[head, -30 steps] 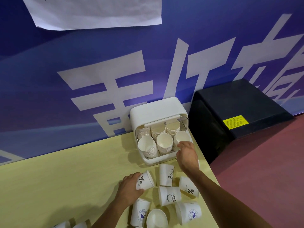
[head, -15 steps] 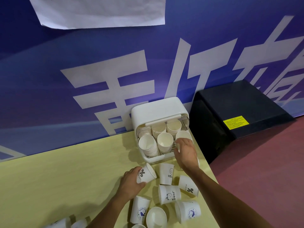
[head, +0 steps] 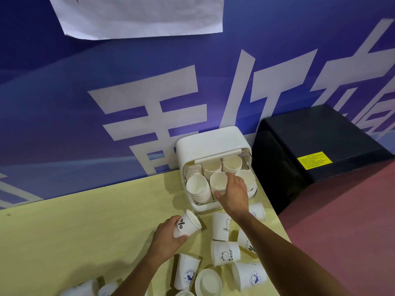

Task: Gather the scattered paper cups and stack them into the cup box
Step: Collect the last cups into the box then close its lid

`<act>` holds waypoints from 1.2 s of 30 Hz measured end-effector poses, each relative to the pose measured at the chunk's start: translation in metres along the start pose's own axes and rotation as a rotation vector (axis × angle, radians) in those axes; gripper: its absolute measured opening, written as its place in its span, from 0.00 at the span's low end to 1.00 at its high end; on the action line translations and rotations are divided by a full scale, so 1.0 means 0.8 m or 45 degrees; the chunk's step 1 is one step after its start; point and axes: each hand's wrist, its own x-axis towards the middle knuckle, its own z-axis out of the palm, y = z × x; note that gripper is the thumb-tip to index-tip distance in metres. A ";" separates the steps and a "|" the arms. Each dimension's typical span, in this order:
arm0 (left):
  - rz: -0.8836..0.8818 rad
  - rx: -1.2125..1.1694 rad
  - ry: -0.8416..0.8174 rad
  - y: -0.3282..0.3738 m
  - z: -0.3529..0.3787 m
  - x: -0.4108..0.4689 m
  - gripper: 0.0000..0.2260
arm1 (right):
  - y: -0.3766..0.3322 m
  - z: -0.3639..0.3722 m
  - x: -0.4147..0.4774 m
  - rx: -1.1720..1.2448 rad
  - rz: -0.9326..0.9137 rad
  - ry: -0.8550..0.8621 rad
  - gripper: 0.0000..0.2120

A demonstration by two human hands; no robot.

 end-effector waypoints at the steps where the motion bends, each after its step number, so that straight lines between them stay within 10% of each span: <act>1: -0.006 -0.007 -0.003 0.000 0.000 -0.001 0.29 | 0.001 -0.001 0.000 0.007 0.005 0.008 0.34; 13: -0.051 -0.074 -0.047 0.010 -0.002 -0.006 0.30 | 0.005 -0.018 -0.008 0.071 0.021 -0.022 0.33; 21: -0.084 -0.391 0.040 0.037 -0.013 -0.005 0.23 | -0.019 -0.012 -0.064 0.328 -0.064 0.118 0.15; 36: 0.100 -0.412 -0.061 0.100 -0.023 -0.004 0.26 | -0.047 -0.024 -0.087 0.751 0.183 -0.213 0.32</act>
